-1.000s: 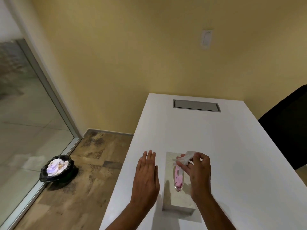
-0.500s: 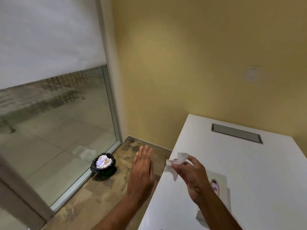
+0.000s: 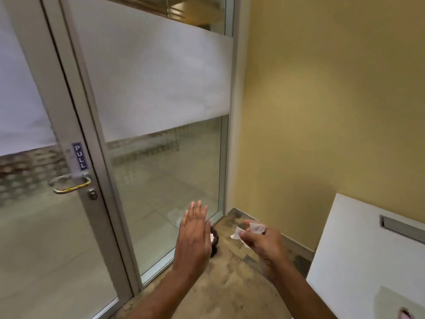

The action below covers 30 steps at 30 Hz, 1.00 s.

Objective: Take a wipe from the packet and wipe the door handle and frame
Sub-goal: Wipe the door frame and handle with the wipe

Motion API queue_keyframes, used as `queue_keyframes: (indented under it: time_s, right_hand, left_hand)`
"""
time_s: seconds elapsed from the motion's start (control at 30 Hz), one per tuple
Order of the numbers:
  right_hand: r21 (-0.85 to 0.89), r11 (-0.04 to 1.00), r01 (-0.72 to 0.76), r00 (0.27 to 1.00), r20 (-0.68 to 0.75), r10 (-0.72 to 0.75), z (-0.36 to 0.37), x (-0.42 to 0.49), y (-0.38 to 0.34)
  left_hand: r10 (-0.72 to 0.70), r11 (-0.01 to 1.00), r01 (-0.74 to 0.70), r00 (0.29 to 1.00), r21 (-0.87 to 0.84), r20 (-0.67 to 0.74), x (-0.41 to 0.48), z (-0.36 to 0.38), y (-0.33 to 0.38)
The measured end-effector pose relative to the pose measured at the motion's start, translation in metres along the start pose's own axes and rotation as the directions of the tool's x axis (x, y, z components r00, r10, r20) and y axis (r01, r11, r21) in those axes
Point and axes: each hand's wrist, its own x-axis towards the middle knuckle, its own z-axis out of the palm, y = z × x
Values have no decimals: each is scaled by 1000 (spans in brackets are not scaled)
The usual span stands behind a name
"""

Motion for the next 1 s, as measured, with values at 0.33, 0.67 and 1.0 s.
queue_keyframes:
  time_s: [0.33, 0.67, 1.0]
  right_hand:
    - [-85, 996, -28, 984, 170, 42, 162, 8, 20]
    - [-102, 995, 9, 965, 263, 18, 256, 30, 27]
    - [-272, 872, 408, 876, 385, -290, 327, 61, -10]
  left_hand:
    - [-71, 990, 88, 987, 114, -143, 18, -124, -114]
    - [-56, 935, 159, 949, 316, -311, 45, -203, -179]
    - [3, 831, 245, 896, 500, -445, 98, -248, -225]
